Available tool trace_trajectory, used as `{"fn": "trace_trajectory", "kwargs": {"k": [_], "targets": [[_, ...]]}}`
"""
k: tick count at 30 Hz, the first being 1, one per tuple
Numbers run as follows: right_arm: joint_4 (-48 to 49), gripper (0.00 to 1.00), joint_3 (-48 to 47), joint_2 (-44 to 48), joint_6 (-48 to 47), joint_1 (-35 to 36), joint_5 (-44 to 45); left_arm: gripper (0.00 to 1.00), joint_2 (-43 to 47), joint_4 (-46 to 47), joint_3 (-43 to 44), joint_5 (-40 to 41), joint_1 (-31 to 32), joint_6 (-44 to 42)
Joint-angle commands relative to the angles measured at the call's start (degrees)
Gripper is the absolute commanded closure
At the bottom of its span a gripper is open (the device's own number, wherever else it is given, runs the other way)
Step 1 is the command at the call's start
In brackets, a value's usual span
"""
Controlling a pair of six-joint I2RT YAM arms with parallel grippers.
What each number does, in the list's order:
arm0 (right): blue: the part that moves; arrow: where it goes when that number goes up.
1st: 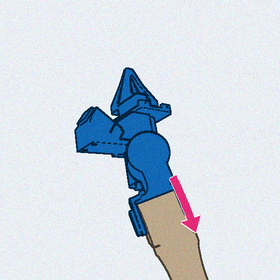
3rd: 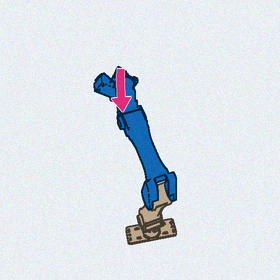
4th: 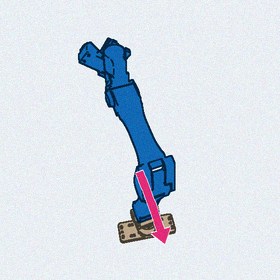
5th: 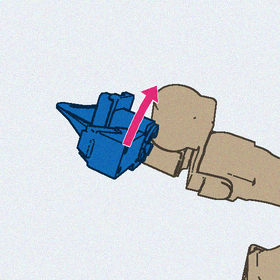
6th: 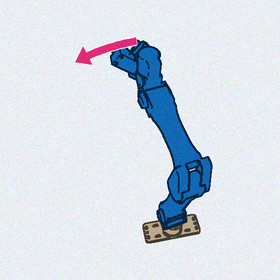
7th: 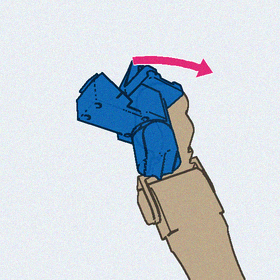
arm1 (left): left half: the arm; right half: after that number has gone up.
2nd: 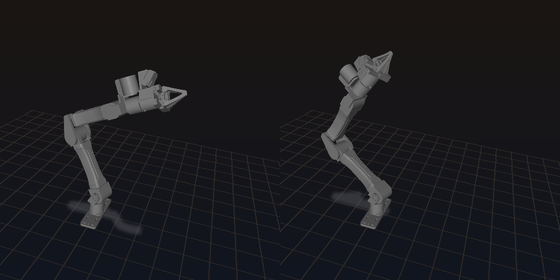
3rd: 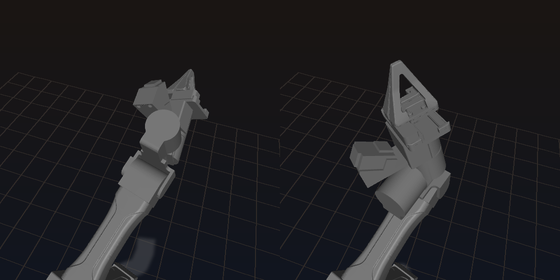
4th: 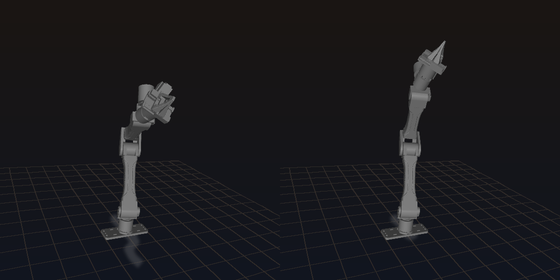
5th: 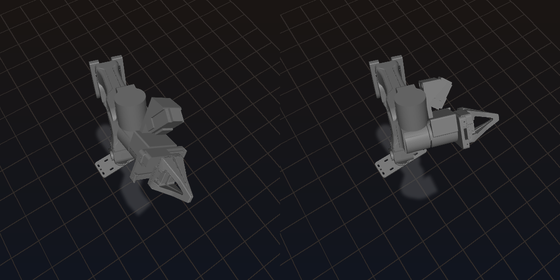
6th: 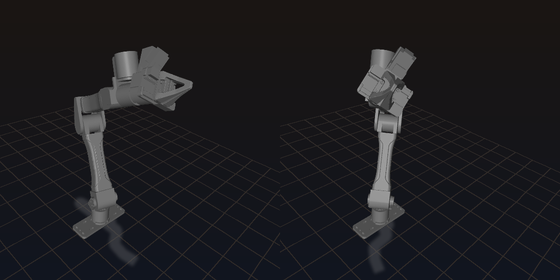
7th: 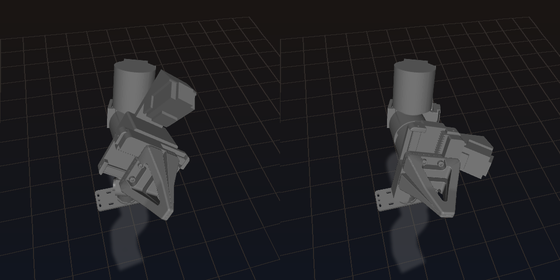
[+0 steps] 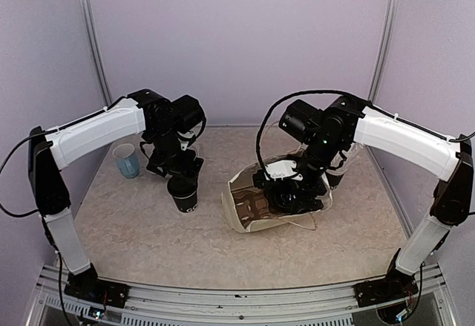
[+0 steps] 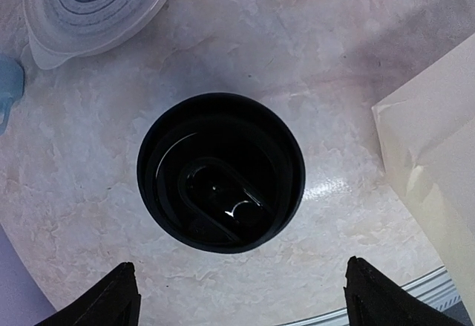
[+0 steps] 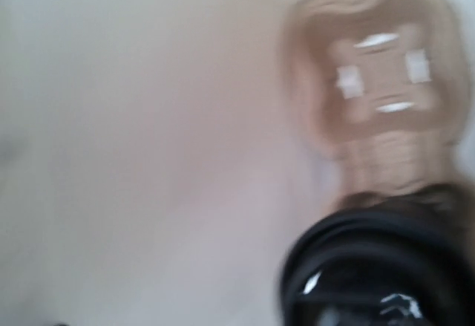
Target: Pack the takeout coffee
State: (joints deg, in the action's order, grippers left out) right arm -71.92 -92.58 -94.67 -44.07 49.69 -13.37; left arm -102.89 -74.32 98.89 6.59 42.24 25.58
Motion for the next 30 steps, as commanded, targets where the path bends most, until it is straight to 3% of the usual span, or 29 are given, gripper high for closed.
{"fn": "trace_trajectory", "kwargs": {"k": [1, 9, 20, 30], "targets": [[-2.92, 0.05, -1.15, 0.59, 0.22, -0.56, -3.49, 0.06, -2.11, -0.55, 0.01, 2.72, -1.26, 0.16], [-2.69, 0.07, -1.78, 0.75, 0.35, -0.70, -4.01, 0.06, -3.86, 4.14, -2.39, 1.54, -2.80, -0.62], [-2.88, 0.09, -9.83, -4.36, -0.88, -3.94, -3.55, 0.14, -6.63, 8.26, -2.59, -0.94, -3.30, -1.43], [-0.50, 0.09, -11.21, -6.81, -1.34, -5.48, -4.30, 0.26, -6.71, 8.22, -3.97, -1.33, -3.65, -0.98]]}}
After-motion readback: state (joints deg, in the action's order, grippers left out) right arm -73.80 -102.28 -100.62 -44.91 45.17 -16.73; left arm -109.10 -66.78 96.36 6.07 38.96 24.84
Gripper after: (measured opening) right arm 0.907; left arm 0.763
